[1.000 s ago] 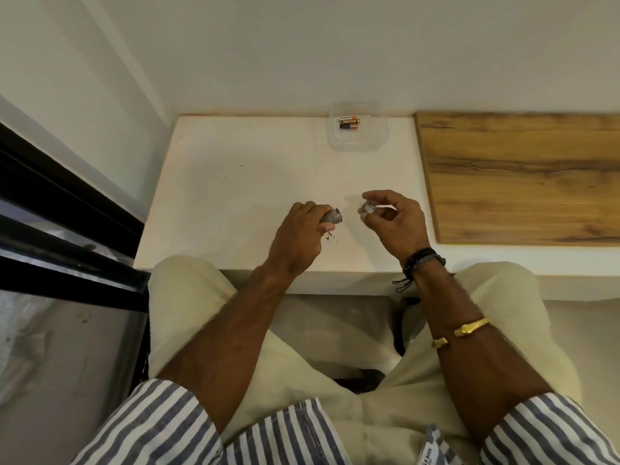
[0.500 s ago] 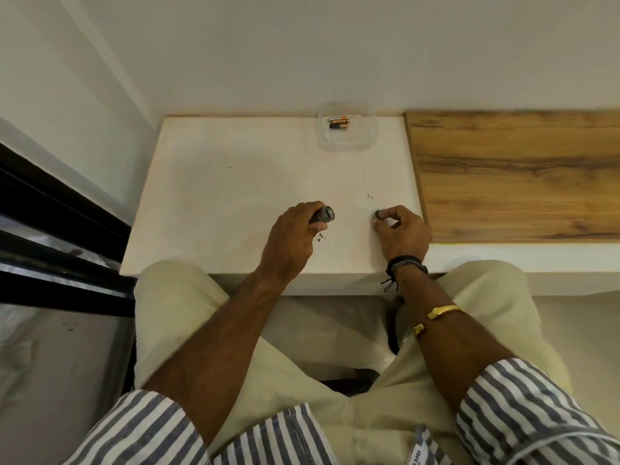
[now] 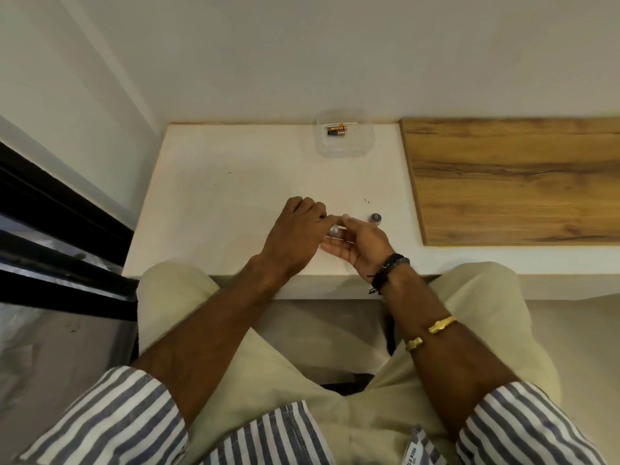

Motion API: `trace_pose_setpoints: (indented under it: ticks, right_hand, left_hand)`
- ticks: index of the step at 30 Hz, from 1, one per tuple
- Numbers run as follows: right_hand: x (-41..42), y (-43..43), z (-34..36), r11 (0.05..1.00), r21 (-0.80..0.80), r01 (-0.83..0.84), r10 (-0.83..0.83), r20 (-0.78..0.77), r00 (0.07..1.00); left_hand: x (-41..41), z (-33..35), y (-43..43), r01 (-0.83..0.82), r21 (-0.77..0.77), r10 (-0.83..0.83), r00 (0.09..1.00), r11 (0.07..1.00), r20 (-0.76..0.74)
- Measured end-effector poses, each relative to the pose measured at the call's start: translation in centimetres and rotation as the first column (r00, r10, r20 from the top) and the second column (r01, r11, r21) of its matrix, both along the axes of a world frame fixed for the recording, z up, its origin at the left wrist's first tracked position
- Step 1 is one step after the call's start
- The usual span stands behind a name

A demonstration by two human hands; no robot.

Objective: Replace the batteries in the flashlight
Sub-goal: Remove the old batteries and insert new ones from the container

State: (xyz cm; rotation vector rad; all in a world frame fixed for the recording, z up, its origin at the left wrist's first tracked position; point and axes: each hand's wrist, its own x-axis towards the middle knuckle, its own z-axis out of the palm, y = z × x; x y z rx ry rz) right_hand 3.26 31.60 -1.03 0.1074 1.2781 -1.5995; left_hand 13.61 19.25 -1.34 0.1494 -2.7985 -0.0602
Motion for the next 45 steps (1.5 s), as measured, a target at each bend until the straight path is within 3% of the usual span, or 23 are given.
trace_pose_setpoints:
  ticks: [4, 9, 13, 17, 21, 27, 34, 41, 43, 45]
  right_hand:
    - [0.1, 0.1, 0.2, 0.998, -0.066, 0.02, -0.014, 0.087, 0.996]
    - [-0.5, 0.4, -0.3, 0.993, -0.108, 0.037, -0.028, 0.084, 0.996]
    - [-1.4, 0.9, -0.7, 0.987, -0.08, 0.138, -0.134, 0.052, 0.99]
    - [-1.9, 1.1, -0.9, 0.971, -0.108, 0.214, -0.206, 0.084, 0.975]
    - [-1.8, 0.9, -1.2, 0.967, -0.127, 0.219, -0.207, 0.102, 0.973]
    - [-1.8, 0.8, -1.7, 0.96, -0.139, 0.244, -0.225, 0.138, 0.965]
    - [-1.7, 0.9, -1.8, 0.952, -0.118, 0.283, -0.262, 0.165, 0.951]
    - [-1.6, 1.2, -1.6, 0.978, -0.027, 0.205, -0.204, 0.037, 0.978]
    - [-1.8, 1.2, -1.6, 0.982, -0.006, 0.189, -0.189, 0.001, 0.982]
    - [-1.8, 1.2, -1.5, 0.985, -0.029, 0.171, -0.172, -0.022, 0.985]
  left_hand:
    - [-0.1, 0.5, -0.9, -0.007, -0.053, 0.008, 1.0, 0.999, 0.028]
    - [-0.2, 0.8, -1.8, -0.026, -0.038, 0.027, 0.999, 0.999, 0.037]
    - [0.3, 0.2, -2.0, -0.161, 0.22, 0.183, 0.979, 0.962, -0.084]
    - [0.4, -0.6, -2.4, -0.266, 0.623, 0.441, 0.886, 0.736, -0.143]
    - [0.5, -1.0, -2.3, -0.189, 0.77, 0.472, 0.867, 0.609, -0.161]
    - [0.3, -2.1, -2.4, -0.215, 0.799, 0.497, 0.86, 0.562, -0.118]
    - [0.0, -2.7, -2.8, -0.241, 0.763, 0.482, 0.87, 0.6, -0.104]
    - [0.1, -2.6, -2.7, -0.262, 0.77, 0.489, 0.869, 0.582, -0.075]
    - [0.3, -1.9, -2.4, -0.261, 0.793, 0.545, 0.832, 0.55, -0.104]
    - [0.4, -0.5, -1.8, -0.23, 0.786, 0.608, 0.763, 0.574, -0.221]
